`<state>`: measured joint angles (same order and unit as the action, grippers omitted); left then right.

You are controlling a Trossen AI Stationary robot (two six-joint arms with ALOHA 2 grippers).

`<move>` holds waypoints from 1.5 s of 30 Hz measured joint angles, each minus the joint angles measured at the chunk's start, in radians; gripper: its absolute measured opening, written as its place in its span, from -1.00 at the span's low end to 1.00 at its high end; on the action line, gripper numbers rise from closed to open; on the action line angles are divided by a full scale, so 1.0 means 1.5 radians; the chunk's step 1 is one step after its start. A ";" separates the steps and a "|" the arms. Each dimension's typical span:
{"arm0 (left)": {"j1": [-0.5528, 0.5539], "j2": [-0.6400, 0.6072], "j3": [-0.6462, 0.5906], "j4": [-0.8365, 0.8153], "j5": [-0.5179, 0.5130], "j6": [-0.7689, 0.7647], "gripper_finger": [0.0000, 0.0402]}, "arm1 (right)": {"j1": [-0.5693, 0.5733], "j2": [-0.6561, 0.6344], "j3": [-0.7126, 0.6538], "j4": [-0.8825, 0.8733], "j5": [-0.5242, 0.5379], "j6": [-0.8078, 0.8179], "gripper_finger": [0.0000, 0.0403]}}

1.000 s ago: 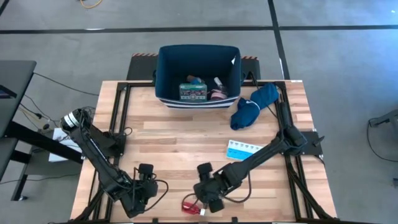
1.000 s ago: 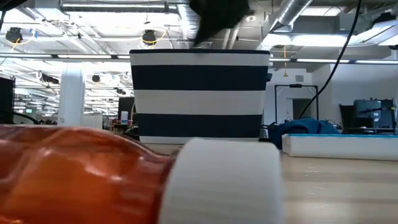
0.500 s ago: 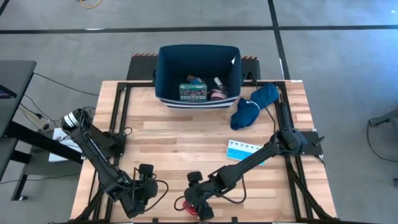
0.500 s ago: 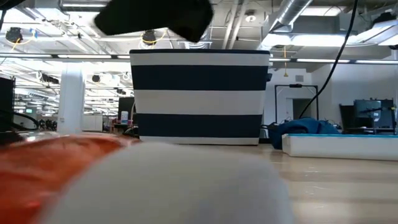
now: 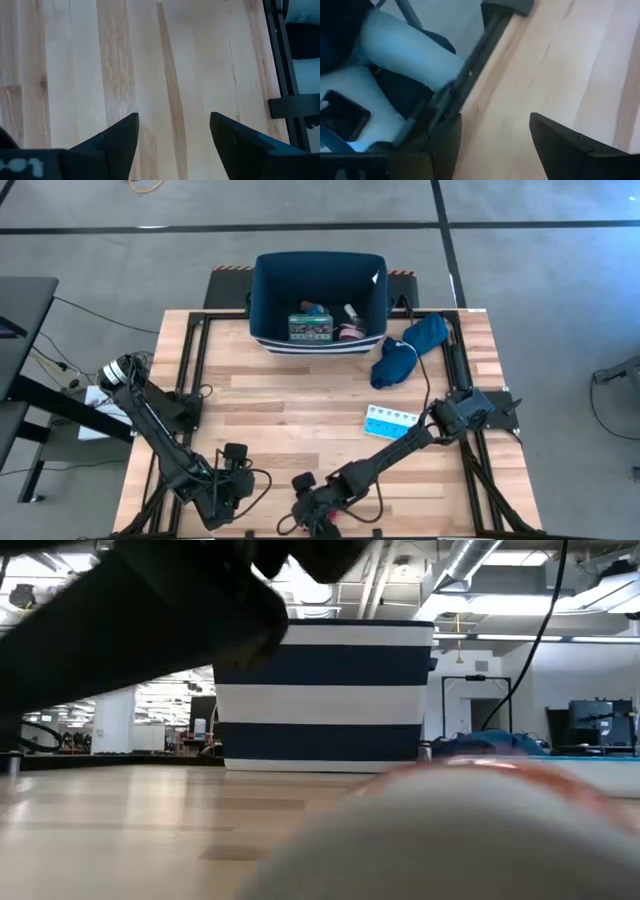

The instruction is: Pick & place medical supplies in basket/bin

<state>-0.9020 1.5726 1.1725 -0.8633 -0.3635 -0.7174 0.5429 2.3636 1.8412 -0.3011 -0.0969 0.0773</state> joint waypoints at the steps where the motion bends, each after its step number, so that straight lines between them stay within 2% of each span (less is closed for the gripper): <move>1: 0.000 0.000 0.000 0.002 0.000 0.000 0.18 | -0.002 0.004 0.000 0.000 -0.002 0.000 0.12; 8: 0.001 0.000 0.000 0.004 0.009 0.002 0.18 | -0.019 -0.007 -0.003 -0.104 0.027 -0.064 0.12; 11: 0.006 0.000 0.000 0.005 0.005 0.018 0.18 | -0.031 -0.044 -0.002 -0.184 0.097 -0.111 0.12; 13: 0.010 0.000 0.000 0.006 -0.001 0.022 0.18 | -0.039 -0.075 -0.003 -0.242 0.146 -0.102 0.12; 17: 0.013 0.000 0.000 0.006 -0.003 0.023 0.18 | -0.044 -0.141 -0.003 -0.300 0.147 0.014 0.12; 20: 0.012 0.000 0.000 0.006 -0.001 0.023 0.18 | -0.014 -0.173 -0.002 -0.314 0.138 0.074 0.12; 24: 0.004 0.000 0.000 0.006 -0.002 0.023 0.18 | 0.041 -0.166 -0.003 -0.355 0.131 0.137 0.12; 28: -0.001 0.000 0.000 0.006 -0.005 0.016 0.18 | 0.088 -0.136 -0.003 -0.366 0.119 0.233 0.12; 31: -0.001 0.000 0.000 0.006 -0.006 0.013 0.18 | 0.108 -0.118 -0.003 -0.362 0.117 0.267 0.12; 37: -0.001 0.000 0.000 0.006 -0.009 0.013 0.18 | 0.090 -0.110 -0.003 -0.351 0.122 0.354 0.12; 45: -0.001 0.000 0.000 0.006 -0.009 0.025 0.18 | 0.074 -0.110 -0.003 -0.307 0.121 0.621 0.12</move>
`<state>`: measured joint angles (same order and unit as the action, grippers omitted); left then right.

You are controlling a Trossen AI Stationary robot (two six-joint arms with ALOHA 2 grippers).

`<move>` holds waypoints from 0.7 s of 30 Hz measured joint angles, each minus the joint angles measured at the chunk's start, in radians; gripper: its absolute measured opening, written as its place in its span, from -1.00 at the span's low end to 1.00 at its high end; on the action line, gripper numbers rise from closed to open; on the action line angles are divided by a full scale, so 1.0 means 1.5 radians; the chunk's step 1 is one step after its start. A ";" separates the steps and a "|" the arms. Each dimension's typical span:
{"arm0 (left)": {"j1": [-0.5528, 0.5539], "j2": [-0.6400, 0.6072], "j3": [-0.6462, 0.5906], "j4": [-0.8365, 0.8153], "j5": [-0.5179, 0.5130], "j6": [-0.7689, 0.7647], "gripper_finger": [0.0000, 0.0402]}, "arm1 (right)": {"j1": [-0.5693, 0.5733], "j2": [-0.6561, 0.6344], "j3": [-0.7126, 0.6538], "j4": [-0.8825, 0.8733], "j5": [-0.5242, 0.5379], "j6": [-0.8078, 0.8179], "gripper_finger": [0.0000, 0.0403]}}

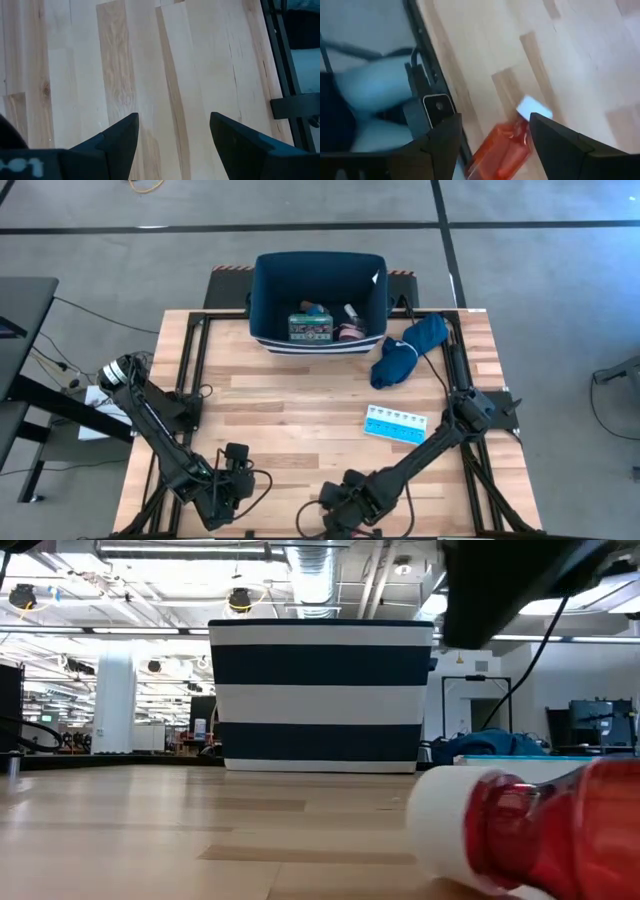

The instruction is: Pick & place medical supplies in basket/bin

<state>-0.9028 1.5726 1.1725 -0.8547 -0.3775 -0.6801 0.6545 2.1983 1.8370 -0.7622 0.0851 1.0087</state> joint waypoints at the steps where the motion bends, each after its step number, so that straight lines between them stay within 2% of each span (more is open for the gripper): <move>1: 0.000 0.000 0.000 0.000 0.000 0.001 0.18 | 0.000 0.000 0.000 -0.003 0.004 0.030 0.12; 4: 0.000 0.000 0.000 0.000 0.000 0.010 0.18 | 0.001 0.000 0.000 -0.021 0.028 0.088 0.12; 12: 0.000 0.000 0.000 0.000 0.000 0.065 0.18 | 0.004 0.014 0.001 -0.040 0.029 0.176 0.12; 17: 0.001 0.000 0.000 -0.001 0.000 0.085 0.18 | 0.007 0.044 0.000 -0.047 -0.017 0.201 0.12; 21: 0.005 0.000 0.000 -0.002 0.001 0.095 0.18 | 0.002 0.055 0.000 -0.036 -0.021 0.195 0.12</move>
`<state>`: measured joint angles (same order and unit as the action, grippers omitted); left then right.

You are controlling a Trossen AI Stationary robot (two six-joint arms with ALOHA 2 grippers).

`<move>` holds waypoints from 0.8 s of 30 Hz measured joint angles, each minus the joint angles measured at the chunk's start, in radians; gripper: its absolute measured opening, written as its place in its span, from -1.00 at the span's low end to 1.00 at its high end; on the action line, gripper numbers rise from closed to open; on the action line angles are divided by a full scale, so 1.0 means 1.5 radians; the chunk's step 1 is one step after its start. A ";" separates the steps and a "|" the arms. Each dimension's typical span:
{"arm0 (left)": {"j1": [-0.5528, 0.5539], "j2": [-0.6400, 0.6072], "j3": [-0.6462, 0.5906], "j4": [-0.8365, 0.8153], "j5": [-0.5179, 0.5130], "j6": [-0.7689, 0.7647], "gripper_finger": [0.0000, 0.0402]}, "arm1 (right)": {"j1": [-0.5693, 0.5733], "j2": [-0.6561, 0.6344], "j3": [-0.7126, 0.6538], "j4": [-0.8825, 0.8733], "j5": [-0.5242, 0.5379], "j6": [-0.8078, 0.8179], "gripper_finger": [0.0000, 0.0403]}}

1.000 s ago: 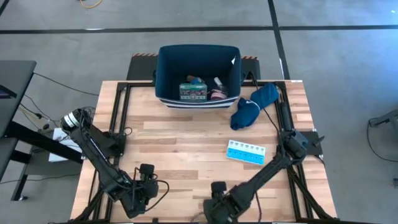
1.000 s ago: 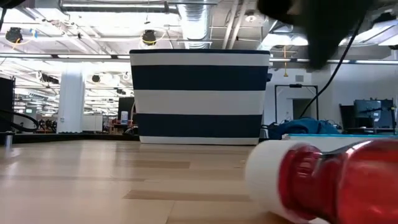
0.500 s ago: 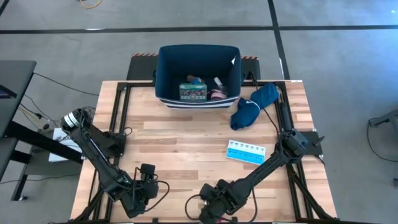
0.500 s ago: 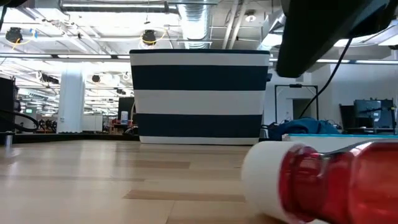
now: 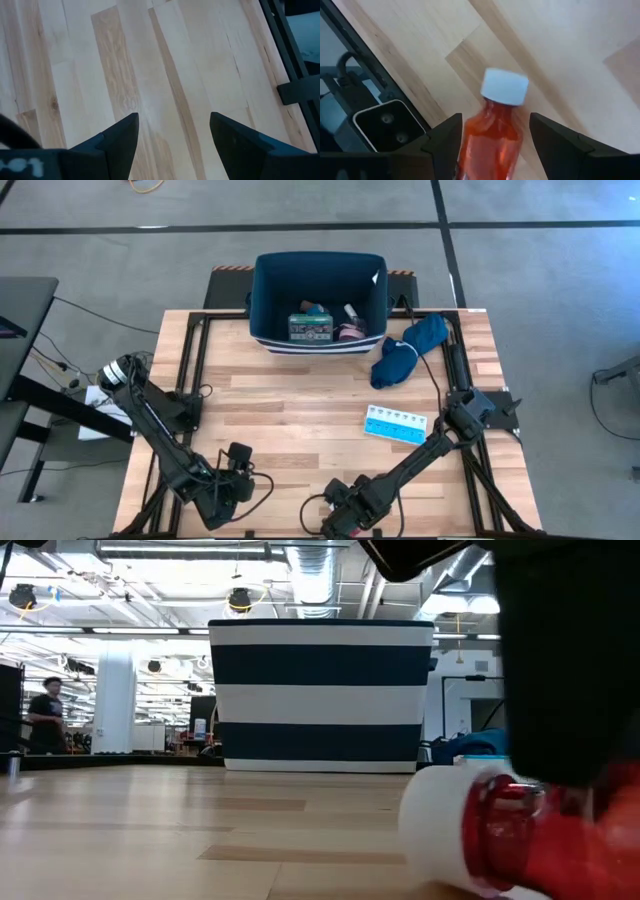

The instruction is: Pick & place medical supplies in basket/bin

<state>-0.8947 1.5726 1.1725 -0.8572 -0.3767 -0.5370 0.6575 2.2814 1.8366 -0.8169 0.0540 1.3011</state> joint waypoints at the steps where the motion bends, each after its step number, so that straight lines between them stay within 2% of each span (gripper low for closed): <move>1: 0.001 0.000 0.000 0.000 0.001 0.000 0.18 | -0.003 0.000 0.000 0.002 0.000 -0.003 0.12; 16: 0.002 0.000 0.000 0.000 0.004 0.000 0.18 | -0.010 -0.001 -0.002 0.010 0.001 -0.017 0.12; 24: 0.002 0.000 0.000 0.000 0.004 0.000 0.18 | -0.013 0.039 -0.001 0.042 -0.023 -0.033 0.12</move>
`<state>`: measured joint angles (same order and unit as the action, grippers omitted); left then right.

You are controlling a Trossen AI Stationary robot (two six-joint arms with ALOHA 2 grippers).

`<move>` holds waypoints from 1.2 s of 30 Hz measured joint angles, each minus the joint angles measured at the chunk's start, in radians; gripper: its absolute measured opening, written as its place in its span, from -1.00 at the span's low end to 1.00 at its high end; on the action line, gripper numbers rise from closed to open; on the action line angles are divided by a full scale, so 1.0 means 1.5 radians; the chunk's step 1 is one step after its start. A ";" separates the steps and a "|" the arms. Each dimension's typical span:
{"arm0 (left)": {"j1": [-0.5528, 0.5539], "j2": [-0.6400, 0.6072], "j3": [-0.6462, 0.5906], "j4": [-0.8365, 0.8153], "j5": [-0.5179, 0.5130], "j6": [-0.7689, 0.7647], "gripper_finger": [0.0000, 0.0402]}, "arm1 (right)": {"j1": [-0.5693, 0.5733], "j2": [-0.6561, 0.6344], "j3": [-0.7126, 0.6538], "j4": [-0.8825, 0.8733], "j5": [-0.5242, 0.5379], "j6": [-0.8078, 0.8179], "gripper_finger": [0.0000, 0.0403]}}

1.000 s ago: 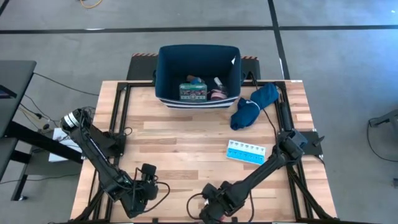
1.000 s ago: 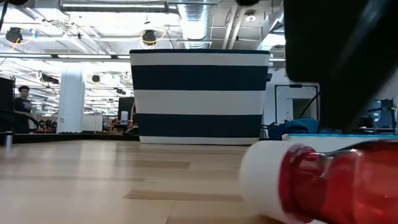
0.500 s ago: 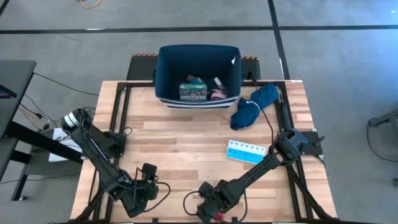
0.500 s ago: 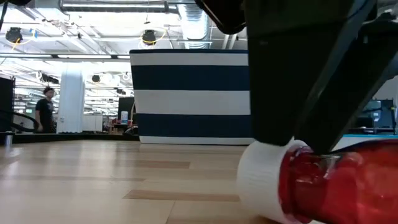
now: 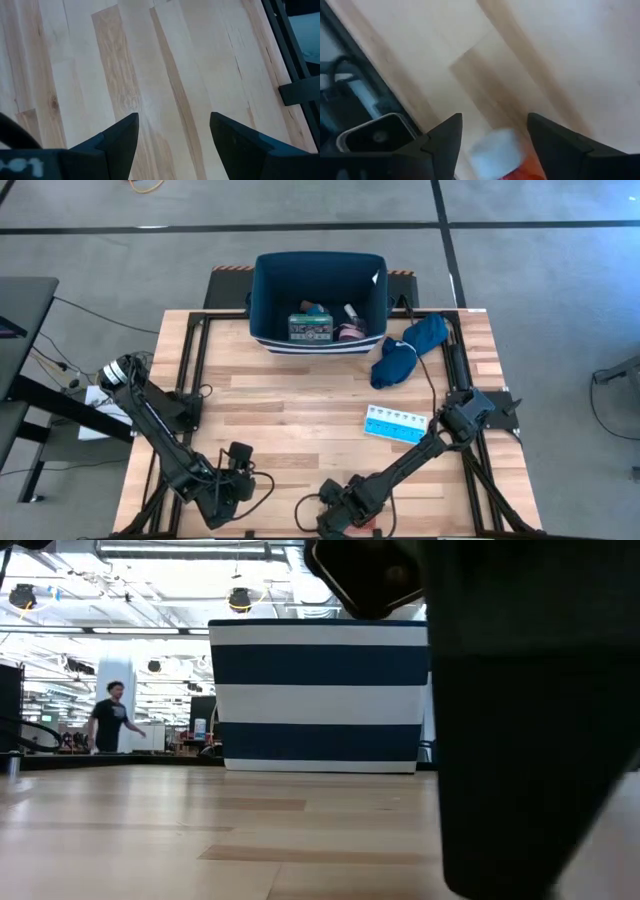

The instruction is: Pick & place medical supplies in basket/bin

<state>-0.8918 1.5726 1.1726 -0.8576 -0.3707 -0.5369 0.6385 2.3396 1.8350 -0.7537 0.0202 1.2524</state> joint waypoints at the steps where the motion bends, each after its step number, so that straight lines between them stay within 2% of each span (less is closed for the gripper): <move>1: 0.000 0.000 0.000 0.000 0.000 0.000 0.18 | -0.001 0.003 0.002 0.001 0.001 -0.010 0.11; 8: 0.001 0.000 0.000 0.000 0.000 0.000 0.18 | -0.005 0.014 0.016 -0.046 -0.030 -0.060 -0.07; 14: 0.001 0.000 0.000 0.000 0.000 0.000 0.18 | 0.001 -0.001 0.036 -0.113 0.027 -0.180 -0.17; 25: 0.002 0.000 0.000 0.001 -0.001 0.000 0.18 | 0.004 -0.007 0.162 -0.325 0.039 -0.183 0.02; 30: 0.002 0.000 0.000 0.001 -0.001 0.000 0.18 | 0.023 -0.008 0.183 -0.273 0.040 -0.245 0.10; 36: 0.002 0.000 0.000 0.001 -0.001 0.000 0.18 | 0.061 -0.007 0.183 -0.241 0.067 -0.394 0.15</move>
<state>-0.8883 1.5727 1.1728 -0.8555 -0.3717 -0.5369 0.7300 2.3283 2.1101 -1.1153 0.1210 0.6607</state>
